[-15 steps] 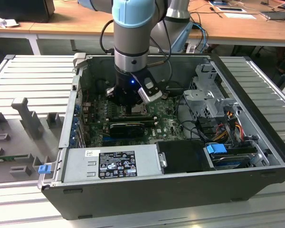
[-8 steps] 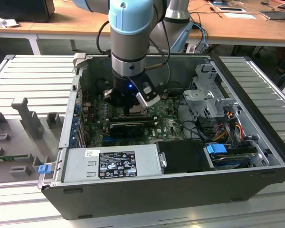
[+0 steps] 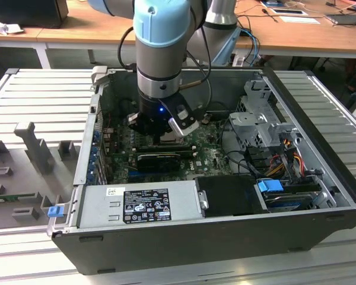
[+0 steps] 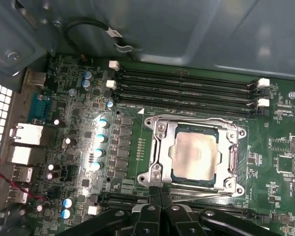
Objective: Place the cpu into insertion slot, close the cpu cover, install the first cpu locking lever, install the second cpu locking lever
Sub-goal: 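Install the second cpu locking lever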
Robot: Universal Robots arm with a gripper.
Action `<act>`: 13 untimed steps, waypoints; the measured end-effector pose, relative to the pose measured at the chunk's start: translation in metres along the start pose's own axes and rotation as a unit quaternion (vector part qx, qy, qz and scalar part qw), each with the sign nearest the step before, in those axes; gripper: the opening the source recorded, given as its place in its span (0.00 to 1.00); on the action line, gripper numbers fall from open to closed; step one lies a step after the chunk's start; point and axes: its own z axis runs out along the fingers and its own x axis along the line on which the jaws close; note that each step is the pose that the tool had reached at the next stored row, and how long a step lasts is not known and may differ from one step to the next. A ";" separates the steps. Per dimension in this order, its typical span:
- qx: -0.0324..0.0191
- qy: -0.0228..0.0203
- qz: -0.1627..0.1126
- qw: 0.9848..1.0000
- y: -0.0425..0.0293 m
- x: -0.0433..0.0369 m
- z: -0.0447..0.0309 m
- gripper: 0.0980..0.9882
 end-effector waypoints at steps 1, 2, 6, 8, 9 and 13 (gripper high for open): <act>-0.002 0.000 0.000 1.000 -0.0018 0.0012 -0.0002 0.01; -0.005 -0.001 -0.001 1.000 -0.0043 0.0033 -0.0004 0.01; -0.013 -0.001 -0.002 1.000 -0.0051 0.0084 0.0014 0.01; -0.015 -0.001 -0.003 1.000 -0.0054 0.0094 0.0040 0.01; -0.016 -0.001 -0.003 1.000 -0.0058 0.0095 0.0059 0.01; -0.020 -0.001 -0.005 1.000 -0.0069 0.0107 0.0123 0.01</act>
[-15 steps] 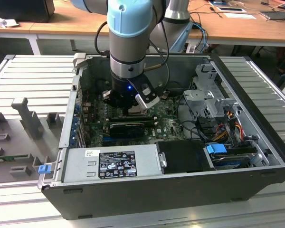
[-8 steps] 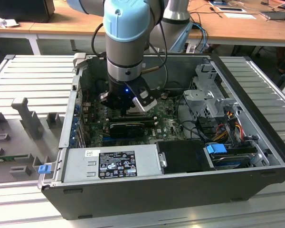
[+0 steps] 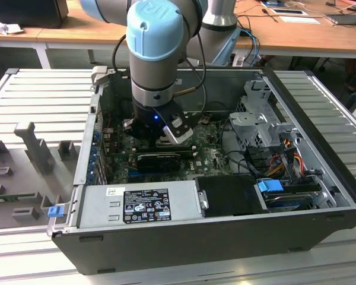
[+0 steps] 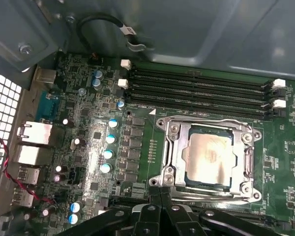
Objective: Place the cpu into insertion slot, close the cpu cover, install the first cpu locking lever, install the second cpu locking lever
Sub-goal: 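Install the second cpu locking lever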
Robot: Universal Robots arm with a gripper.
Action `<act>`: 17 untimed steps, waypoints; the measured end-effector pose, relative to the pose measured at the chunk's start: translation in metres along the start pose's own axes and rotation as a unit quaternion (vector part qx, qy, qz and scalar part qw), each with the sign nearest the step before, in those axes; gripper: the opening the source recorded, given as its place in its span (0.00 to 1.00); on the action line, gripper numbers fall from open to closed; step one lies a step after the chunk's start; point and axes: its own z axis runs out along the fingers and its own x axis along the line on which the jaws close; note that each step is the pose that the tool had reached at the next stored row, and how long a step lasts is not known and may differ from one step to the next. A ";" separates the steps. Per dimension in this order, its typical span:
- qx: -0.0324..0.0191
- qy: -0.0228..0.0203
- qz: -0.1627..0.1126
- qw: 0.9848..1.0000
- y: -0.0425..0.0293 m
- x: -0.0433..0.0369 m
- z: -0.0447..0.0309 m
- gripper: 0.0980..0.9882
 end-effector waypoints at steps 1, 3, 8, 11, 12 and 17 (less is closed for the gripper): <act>-0.002 0.000 0.000 1.000 -0.0001 0.0005 0.0007 0.01; -0.007 -0.001 -0.001 1.000 -0.0003 0.0012 0.0026 0.01; -0.015 -0.002 -0.001 1.000 -0.0013 0.0031 0.0074 0.01; -0.021 -0.002 -0.002 1.000 -0.0021 0.0031 0.0113 0.01; -0.022 -0.002 -0.002 1.000 -0.0021 0.0032 0.0115 0.01; -0.022 -0.002 -0.002 1.000 0.0011 0.0034 -0.0028 0.01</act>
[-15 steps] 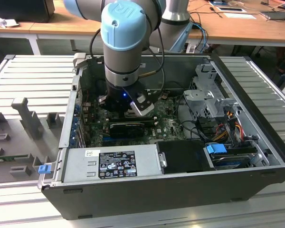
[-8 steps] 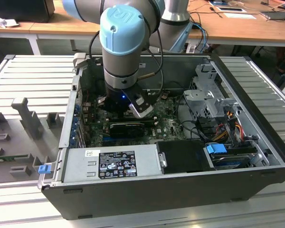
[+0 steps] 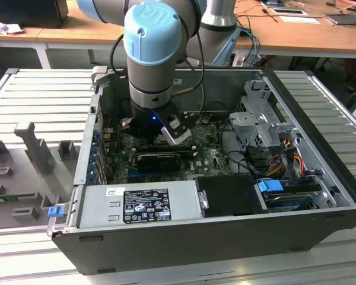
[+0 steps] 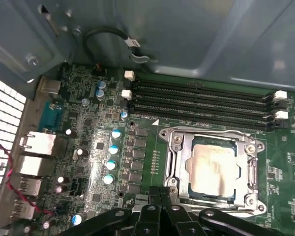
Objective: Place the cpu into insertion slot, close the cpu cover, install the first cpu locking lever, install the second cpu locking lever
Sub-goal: 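Install the second cpu locking lever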
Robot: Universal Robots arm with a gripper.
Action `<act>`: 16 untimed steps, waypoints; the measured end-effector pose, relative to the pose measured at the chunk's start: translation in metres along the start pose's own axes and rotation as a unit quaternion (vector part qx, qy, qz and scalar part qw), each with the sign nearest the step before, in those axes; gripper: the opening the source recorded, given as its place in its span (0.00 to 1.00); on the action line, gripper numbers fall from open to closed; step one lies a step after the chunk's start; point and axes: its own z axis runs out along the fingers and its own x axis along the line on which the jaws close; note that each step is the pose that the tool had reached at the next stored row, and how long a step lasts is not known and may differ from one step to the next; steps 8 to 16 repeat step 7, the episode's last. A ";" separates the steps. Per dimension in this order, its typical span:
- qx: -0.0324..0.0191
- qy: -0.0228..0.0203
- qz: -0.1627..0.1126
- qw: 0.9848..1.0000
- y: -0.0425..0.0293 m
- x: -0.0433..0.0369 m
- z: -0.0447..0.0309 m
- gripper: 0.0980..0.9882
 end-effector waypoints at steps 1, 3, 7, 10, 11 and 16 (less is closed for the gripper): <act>0.000 0.000 0.000 1.000 0.0007 -0.0001 -0.0027 0.01; 0.000 0.000 0.000 1.000 0.0027 -0.0002 -0.0099 0.01; 0.000 0.000 0.000 1.000 0.0050 -0.0005 -0.0183 0.01; 0.000 0.000 0.000 1.000 0.0050 -0.0005 -0.0183 0.01; 0.000 0.000 0.000 1.000 0.0050 -0.0005 -0.0183 0.01; 0.000 0.000 0.000 1.000 0.0050 -0.0005 -0.0183 0.01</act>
